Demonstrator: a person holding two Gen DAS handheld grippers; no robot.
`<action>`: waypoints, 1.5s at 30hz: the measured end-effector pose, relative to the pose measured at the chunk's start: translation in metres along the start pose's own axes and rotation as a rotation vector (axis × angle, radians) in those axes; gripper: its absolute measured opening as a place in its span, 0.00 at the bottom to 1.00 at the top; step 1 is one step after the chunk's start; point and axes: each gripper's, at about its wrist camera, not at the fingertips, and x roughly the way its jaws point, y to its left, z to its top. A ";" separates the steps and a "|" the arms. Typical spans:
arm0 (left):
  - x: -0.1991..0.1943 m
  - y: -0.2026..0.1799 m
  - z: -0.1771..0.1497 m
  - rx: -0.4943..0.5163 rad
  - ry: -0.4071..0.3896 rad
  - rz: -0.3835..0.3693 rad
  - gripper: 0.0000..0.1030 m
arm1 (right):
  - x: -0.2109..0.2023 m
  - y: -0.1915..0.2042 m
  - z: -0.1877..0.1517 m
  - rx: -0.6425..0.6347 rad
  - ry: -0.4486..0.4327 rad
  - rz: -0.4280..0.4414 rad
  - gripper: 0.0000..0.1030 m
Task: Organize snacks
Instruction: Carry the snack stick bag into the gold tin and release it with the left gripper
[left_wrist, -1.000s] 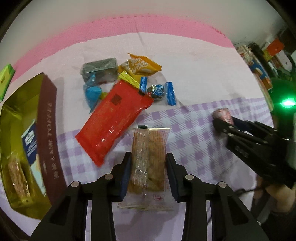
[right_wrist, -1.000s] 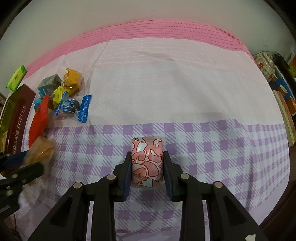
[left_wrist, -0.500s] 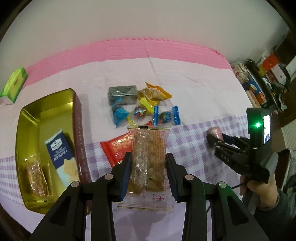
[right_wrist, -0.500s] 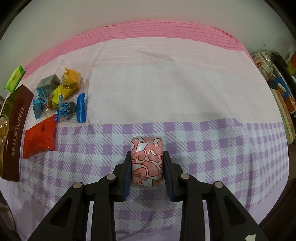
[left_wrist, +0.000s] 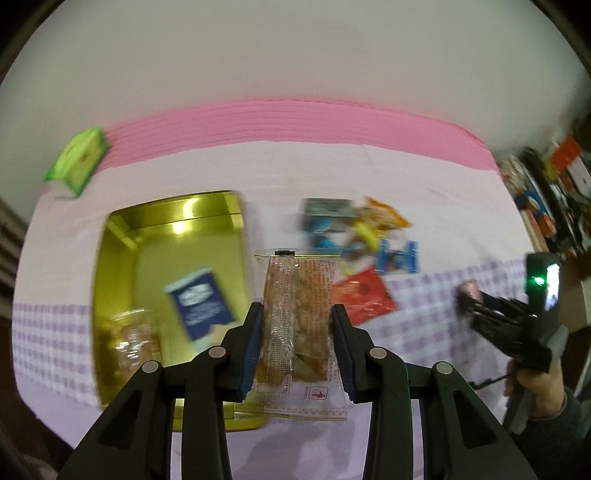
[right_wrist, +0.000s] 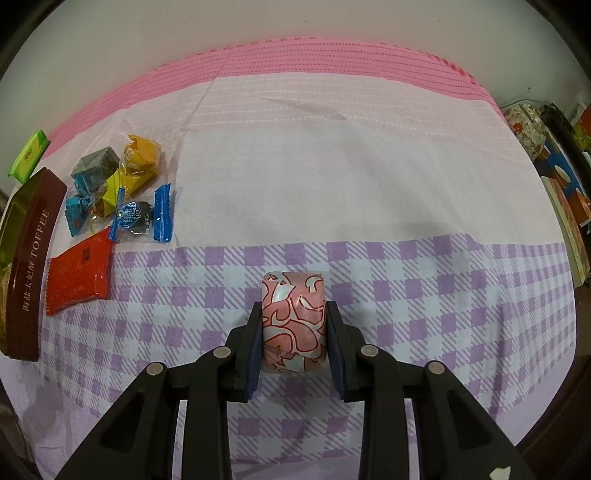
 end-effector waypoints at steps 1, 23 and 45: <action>0.000 0.010 0.000 -0.017 -0.001 0.014 0.36 | 0.000 0.000 0.000 0.003 0.002 -0.001 0.28; 0.047 0.132 -0.049 -0.174 0.102 0.205 0.36 | 0.003 0.003 0.008 0.052 0.056 -0.034 0.28; 0.055 0.132 -0.051 -0.133 0.075 0.236 0.40 | 0.003 0.004 0.008 0.090 0.067 -0.070 0.27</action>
